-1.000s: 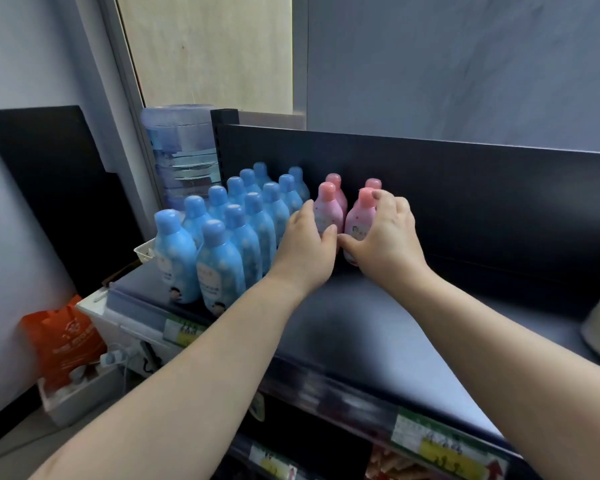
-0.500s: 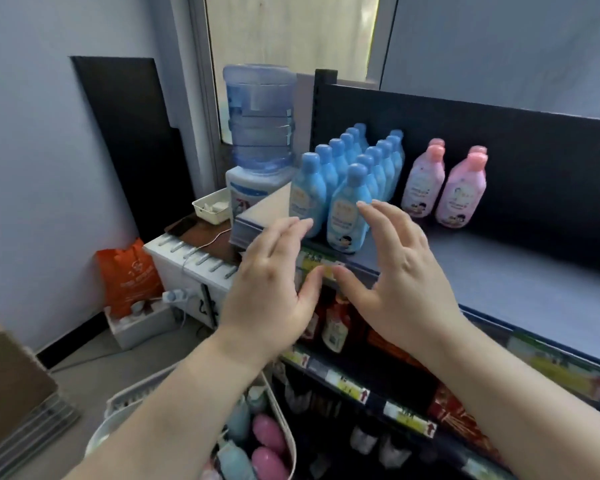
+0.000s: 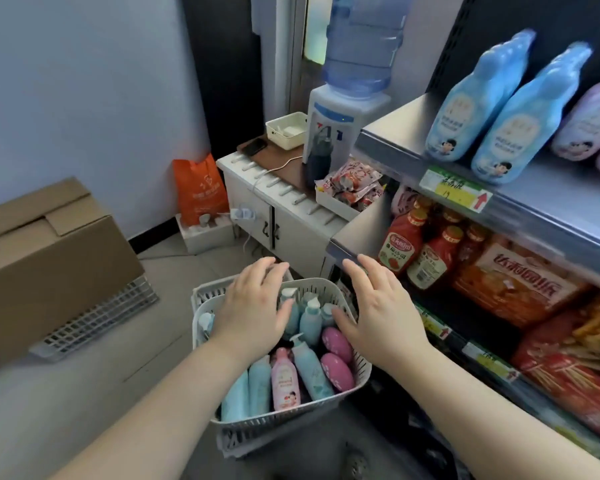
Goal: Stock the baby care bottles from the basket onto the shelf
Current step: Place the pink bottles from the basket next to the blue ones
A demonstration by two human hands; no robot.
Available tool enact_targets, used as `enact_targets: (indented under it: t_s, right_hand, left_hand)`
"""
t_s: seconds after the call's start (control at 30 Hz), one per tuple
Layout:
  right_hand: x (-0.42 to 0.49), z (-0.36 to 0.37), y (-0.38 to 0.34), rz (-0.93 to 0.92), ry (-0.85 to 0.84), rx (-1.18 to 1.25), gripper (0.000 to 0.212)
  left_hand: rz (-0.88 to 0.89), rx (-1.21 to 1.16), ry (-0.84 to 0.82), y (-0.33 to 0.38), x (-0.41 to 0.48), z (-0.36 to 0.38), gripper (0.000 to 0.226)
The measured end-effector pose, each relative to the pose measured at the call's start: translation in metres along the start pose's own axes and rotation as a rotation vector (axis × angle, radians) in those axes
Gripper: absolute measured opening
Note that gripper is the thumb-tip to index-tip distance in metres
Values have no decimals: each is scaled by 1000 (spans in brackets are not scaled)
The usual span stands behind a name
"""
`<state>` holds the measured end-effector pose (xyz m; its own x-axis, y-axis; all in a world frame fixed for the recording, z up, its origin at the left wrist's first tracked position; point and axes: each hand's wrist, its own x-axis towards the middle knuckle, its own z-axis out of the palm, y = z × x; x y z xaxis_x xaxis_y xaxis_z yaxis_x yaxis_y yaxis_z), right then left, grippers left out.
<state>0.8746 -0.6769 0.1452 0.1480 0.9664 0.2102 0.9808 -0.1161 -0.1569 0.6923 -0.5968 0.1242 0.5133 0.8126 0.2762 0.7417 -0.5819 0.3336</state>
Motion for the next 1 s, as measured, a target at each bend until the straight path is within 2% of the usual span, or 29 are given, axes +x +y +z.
enact_targets:
  t_s: [0.27,0.47,0.6,0.8,1.0]
  right_hand:
    - [-17,90,9,31,-405,-47,75]
    - [-15,141,16,-13,-545,-36,69]
    - [-8,167,17,-49,-640,-42,70]
    - [9,192,15,-60,-733,-23,67]
    - [18,220,12,12,-827,71,60]
  left_hand:
    - [-259,84,-406,-54,-54,61,58]
    - [-438,77,-559,-79,-76,98,68]
    - [-543,56,-659,-90,-79,124,59]
    - [-659,15,-688,-109,-62,158,59]
    - [-877,-71,-669,-131,-40,187,56]
